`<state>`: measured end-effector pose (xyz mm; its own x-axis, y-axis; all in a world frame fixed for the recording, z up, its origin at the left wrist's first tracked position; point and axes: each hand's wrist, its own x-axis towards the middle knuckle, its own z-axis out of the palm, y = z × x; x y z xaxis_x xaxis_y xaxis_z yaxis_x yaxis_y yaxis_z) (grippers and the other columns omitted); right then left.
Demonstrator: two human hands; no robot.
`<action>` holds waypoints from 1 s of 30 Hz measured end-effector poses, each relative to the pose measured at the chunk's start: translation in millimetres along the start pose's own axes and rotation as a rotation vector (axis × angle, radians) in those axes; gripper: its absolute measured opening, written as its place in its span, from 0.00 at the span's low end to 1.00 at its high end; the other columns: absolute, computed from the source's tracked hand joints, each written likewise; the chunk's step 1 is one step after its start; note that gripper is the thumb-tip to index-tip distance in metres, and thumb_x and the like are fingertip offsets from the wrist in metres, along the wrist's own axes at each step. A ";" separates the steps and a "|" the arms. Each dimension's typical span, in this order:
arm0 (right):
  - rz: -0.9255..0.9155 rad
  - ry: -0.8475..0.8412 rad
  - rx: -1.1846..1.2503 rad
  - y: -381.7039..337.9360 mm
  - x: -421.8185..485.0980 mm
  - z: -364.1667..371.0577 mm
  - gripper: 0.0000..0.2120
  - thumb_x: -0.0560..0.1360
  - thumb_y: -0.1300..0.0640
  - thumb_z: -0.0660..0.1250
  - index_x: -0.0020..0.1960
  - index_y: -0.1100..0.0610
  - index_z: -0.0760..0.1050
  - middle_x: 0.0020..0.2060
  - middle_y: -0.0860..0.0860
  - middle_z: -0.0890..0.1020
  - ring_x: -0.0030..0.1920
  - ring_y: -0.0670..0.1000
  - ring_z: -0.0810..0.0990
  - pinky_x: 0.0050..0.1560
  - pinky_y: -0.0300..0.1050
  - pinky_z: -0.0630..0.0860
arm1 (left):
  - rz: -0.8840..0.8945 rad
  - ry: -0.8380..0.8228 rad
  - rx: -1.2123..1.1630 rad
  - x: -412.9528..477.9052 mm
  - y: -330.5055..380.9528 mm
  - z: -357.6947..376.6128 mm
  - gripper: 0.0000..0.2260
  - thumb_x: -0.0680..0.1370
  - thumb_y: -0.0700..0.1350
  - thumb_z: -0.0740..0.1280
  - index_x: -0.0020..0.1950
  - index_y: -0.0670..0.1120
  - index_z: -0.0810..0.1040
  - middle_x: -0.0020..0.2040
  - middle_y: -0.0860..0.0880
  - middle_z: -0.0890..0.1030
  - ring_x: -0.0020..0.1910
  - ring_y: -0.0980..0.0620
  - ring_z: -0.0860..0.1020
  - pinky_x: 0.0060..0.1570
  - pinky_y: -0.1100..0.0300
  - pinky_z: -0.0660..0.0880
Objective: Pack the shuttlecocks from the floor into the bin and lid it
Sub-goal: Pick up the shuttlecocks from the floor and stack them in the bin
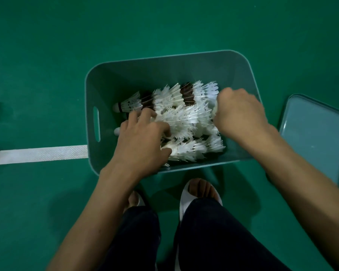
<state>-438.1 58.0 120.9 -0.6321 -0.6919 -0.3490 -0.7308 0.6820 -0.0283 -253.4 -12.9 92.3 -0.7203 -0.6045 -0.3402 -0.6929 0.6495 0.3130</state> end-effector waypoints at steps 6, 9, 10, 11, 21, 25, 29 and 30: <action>0.142 -0.206 0.462 9.6 25.1 21.5 0.12 0.80 0.64 0.60 0.38 0.58 0.65 0.37 0.54 0.72 0.43 0.56 0.80 0.39 0.49 0.78 | -0.002 -0.021 0.001 8.9 -5.6 0.2 0.21 0.76 0.54 0.72 0.68 0.56 0.75 0.74 0.47 0.65 0.74 0.44 0.60 0.70 0.44 0.63; 0.238 -0.292 0.639 10.5 32.2 25.7 0.02 0.82 0.65 0.58 0.53 0.62 0.70 0.51 0.54 0.71 0.51 0.56 0.82 0.53 0.53 0.82 | 0.001 -0.034 -0.034 13.2 -7.6 2.7 0.20 0.76 0.53 0.72 0.67 0.55 0.76 0.73 0.48 0.65 0.72 0.44 0.62 0.68 0.45 0.65; 0.264 -0.328 0.663 11.2 35.7 25.9 0.09 0.82 0.65 0.57 0.61 0.63 0.69 0.56 0.54 0.69 0.53 0.56 0.82 0.56 0.53 0.82 | 0.003 -0.033 -0.039 15.0 -8.0 3.1 0.19 0.76 0.53 0.72 0.66 0.55 0.76 0.73 0.48 0.65 0.72 0.44 0.62 0.68 0.45 0.66; 0.279 -0.359 0.664 11.9 38.5 26.6 0.13 0.82 0.65 0.56 0.66 0.62 0.68 0.59 0.54 0.68 0.54 0.57 0.82 0.58 0.54 0.82 | 0.006 -0.033 -0.041 17.1 -8.0 3.2 0.18 0.76 0.53 0.72 0.65 0.55 0.76 0.73 0.48 0.65 0.72 0.44 0.62 0.68 0.45 0.66; 0.112 -0.124 0.140 3.3 24.7 14.9 0.04 0.74 0.66 0.66 0.40 0.62 0.75 0.31 0.59 0.83 0.32 0.57 0.85 0.43 0.48 0.84 | 0.032 -0.061 -0.042 18.0 -9.0 3.6 0.14 0.78 0.50 0.69 0.63 0.54 0.78 0.74 0.47 0.67 0.74 0.42 0.62 0.68 0.42 0.66; 0.071 0.069 0.105 1.7 8.7 -5.4 0.06 0.72 0.61 0.68 0.40 0.63 0.73 0.40 0.64 0.83 0.45 0.62 0.82 0.49 0.50 0.80 | 0.084 -0.013 -0.108 7.2 -14.1 -15.3 0.15 0.78 0.50 0.69 0.65 0.54 0.78 0.70 0.45 0.71 0.71 0.42 0.67 0.70 0.40 0.67; -0.040 0.261 0.130 -31.8 -13.4 -33.6 0.12 0.75 0.52 0.69 0.50 0.61 0.81 0.44 0.65 0.79 0.46 0.66 0.78 0.52 0.56 0.78 | 0.102 0.251 -0.243 -20.7 -33.0 -43.2 0.10 0.77 0.49 0.70 0.58 0.52 0.81 0.59 0.47 0.76 0.59 0.45 0.74 0.60 0.47 0.73; -0.096 0.298 0.153 -49.0 -19.1 -39.4 0.13 0.76 0.50 0.69 0.50 0.60 0.82 0.43 0.64 0.79 0.44 0.64 0.78 0.51 0.56 0.79 | 0.093 0.329 -0.281 -27.1 -41.2 -48.1 0.08 0.77 0.49 0.70 0.55 0.52 0.82 0.56 0.48 0.78 0.56 0.46 0.76 0.56 0.49 0.74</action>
<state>-400.3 28.5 165.9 -0.6260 -0.7783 -0.0492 -0.7580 0.6221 -0.1959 -206.9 -45.4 131.3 -0.7206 -0.6932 -0.0131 -0.5734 0.5852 0.5734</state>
